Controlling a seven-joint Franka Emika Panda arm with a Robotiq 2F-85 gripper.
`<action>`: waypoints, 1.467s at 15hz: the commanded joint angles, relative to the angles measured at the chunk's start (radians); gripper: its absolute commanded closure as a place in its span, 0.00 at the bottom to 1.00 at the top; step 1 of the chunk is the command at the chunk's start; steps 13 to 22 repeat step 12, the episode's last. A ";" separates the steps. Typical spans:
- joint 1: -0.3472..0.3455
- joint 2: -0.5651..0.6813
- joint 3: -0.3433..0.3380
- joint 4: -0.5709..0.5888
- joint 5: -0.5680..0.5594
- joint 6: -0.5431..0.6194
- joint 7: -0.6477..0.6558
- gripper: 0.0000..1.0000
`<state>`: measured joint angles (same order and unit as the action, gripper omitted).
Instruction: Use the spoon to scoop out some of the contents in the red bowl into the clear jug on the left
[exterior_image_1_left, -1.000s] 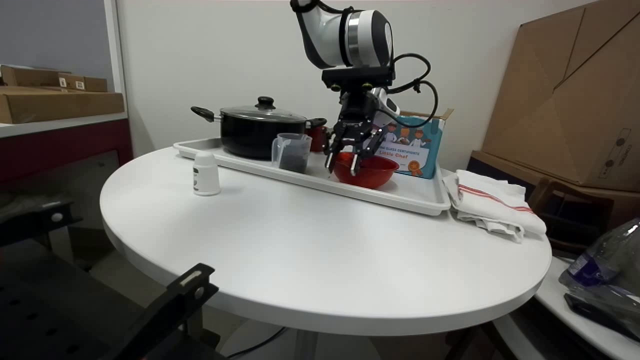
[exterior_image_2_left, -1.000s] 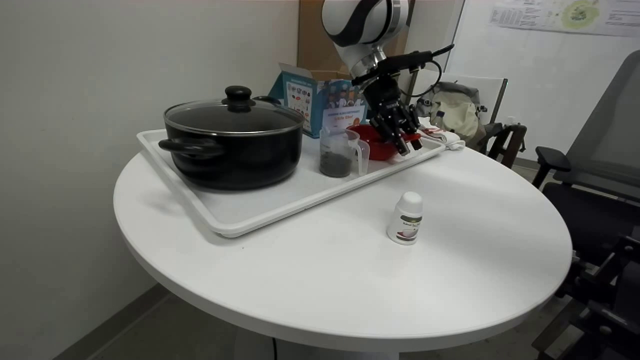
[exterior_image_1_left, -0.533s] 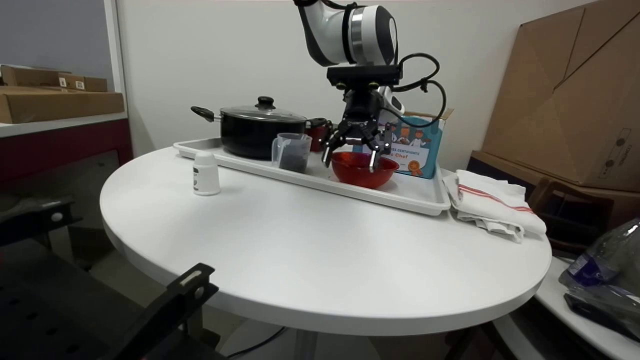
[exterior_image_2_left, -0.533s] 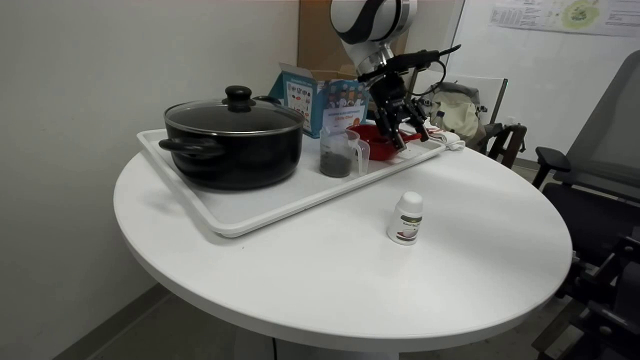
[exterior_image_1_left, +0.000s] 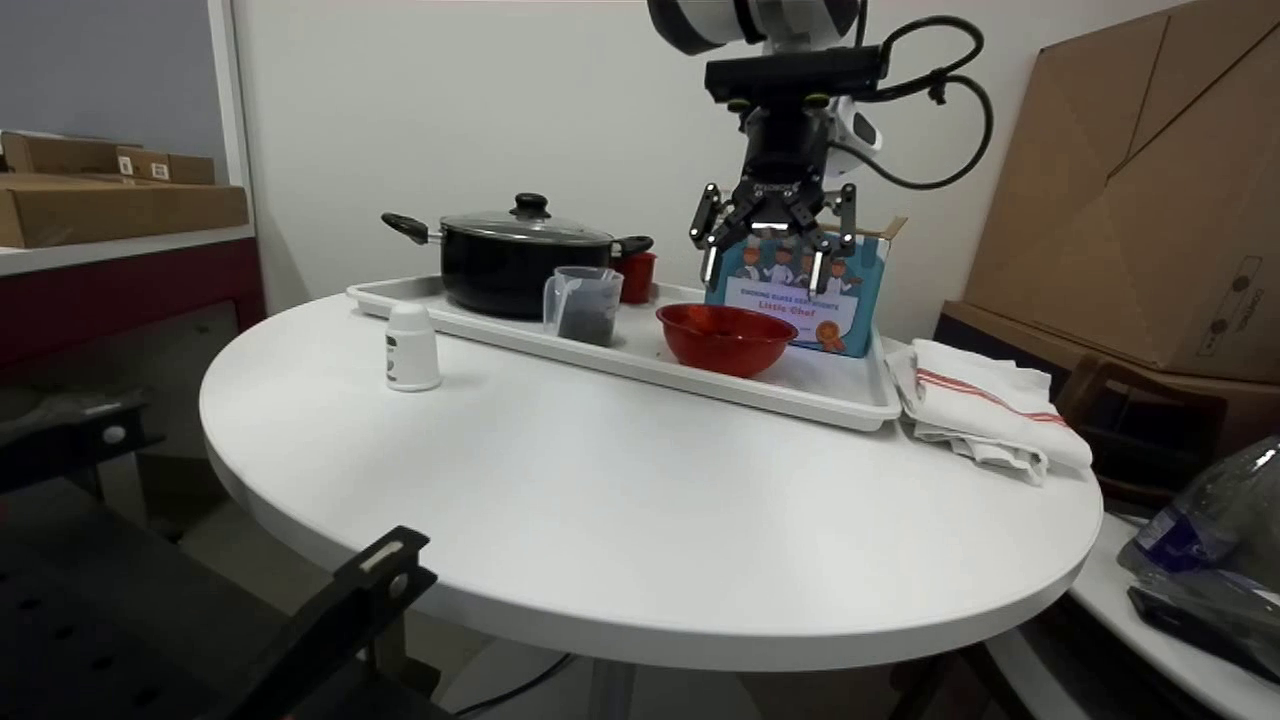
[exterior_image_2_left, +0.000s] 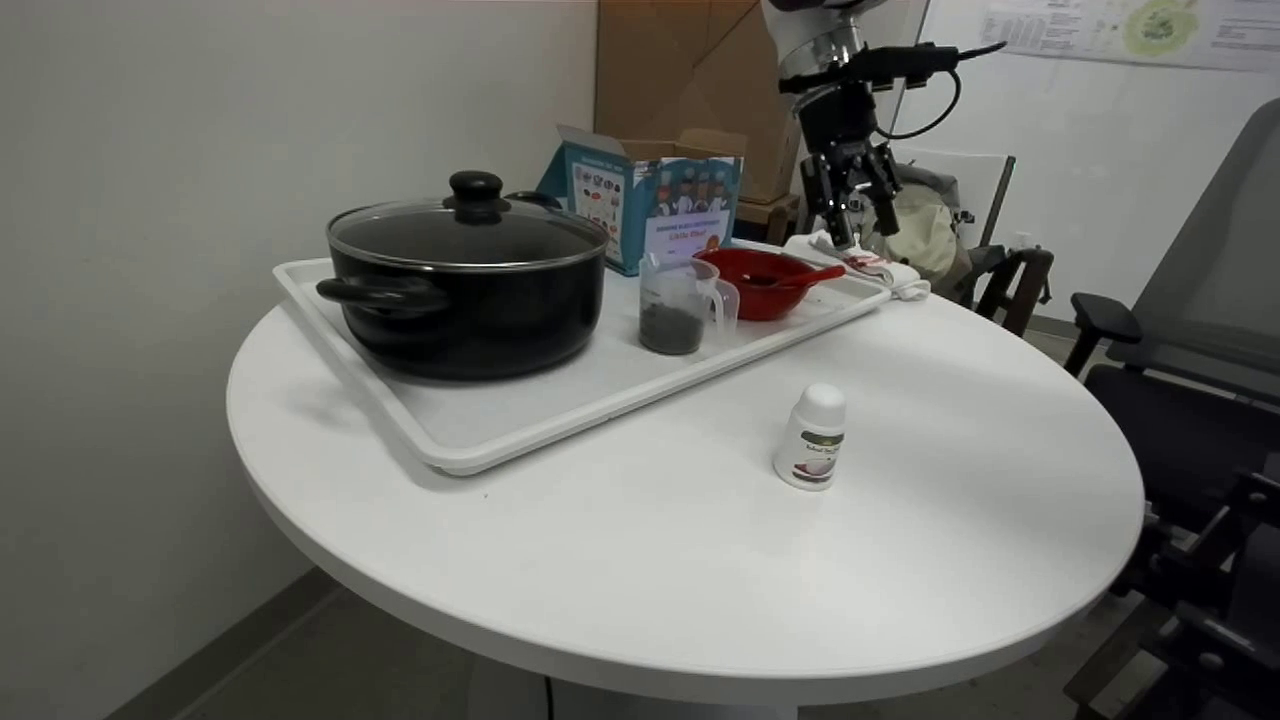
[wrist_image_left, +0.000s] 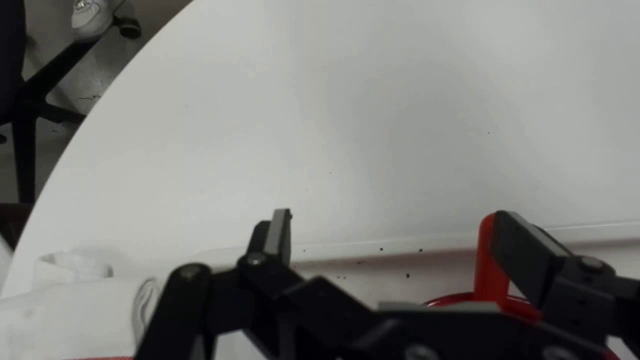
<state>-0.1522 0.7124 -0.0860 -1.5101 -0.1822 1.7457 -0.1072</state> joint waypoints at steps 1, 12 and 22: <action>-0.019 -0.195 -0.015 -0.239 -0.021 0.208 -0.034 0.00; -0.024 -0.441 -0.109 -0.562 -0.099 0.724 0.016 0.00; -0.024 -0.441 -0.109 -0.562 -0.099 0.724 0.016 0.00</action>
